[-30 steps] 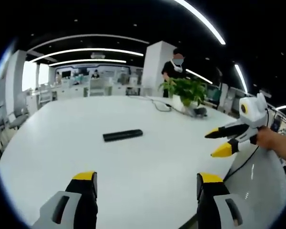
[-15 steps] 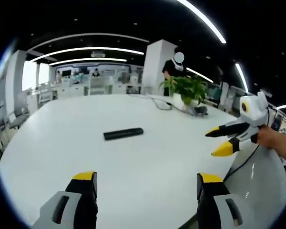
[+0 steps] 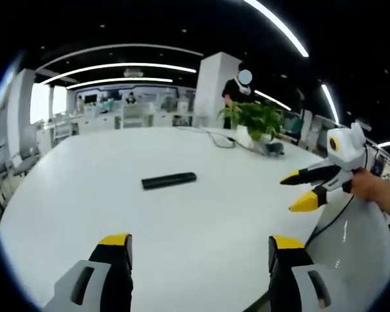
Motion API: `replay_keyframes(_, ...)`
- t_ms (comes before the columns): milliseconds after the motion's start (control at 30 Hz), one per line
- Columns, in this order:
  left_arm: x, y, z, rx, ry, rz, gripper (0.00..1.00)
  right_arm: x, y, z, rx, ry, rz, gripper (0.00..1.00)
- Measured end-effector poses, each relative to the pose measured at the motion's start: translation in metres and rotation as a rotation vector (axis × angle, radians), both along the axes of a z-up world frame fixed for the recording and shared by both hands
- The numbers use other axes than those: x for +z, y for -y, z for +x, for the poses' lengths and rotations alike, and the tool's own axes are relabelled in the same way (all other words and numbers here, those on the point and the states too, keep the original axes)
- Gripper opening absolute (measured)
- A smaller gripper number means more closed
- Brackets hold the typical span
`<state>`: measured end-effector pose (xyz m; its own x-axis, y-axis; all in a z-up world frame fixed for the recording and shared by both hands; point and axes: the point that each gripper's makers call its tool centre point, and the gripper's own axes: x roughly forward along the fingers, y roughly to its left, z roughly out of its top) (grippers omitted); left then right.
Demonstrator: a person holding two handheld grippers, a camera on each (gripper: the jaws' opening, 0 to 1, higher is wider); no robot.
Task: Press the specified remote control buttons in sequence, fully releasing each button before pressing the next.
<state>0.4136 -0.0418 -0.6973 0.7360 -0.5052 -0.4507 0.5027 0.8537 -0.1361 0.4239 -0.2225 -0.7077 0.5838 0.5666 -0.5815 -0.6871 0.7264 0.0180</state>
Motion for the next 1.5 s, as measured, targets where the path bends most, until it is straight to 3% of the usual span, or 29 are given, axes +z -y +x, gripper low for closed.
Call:
replay_keyframes(700,-0.001,-0.001,0.003,0.0,-0.011,-0.004,0.91,0.003,-0.004,0.005,-0.003,0.007,0.01,0.55)
replay_keyframes(900,0.01,-0.001,0.01,0.004,0.009,-0.051,0.9,0.016,-0.004,0.009,-0.011,0.028,0.06,0.54)
replay_keyframes(1500,0.031,-0.001,0.033,-0.039,0.078,-0.041,0.89,0.035,-0.007,0.035,0.026,0.069,0.043,0.54)
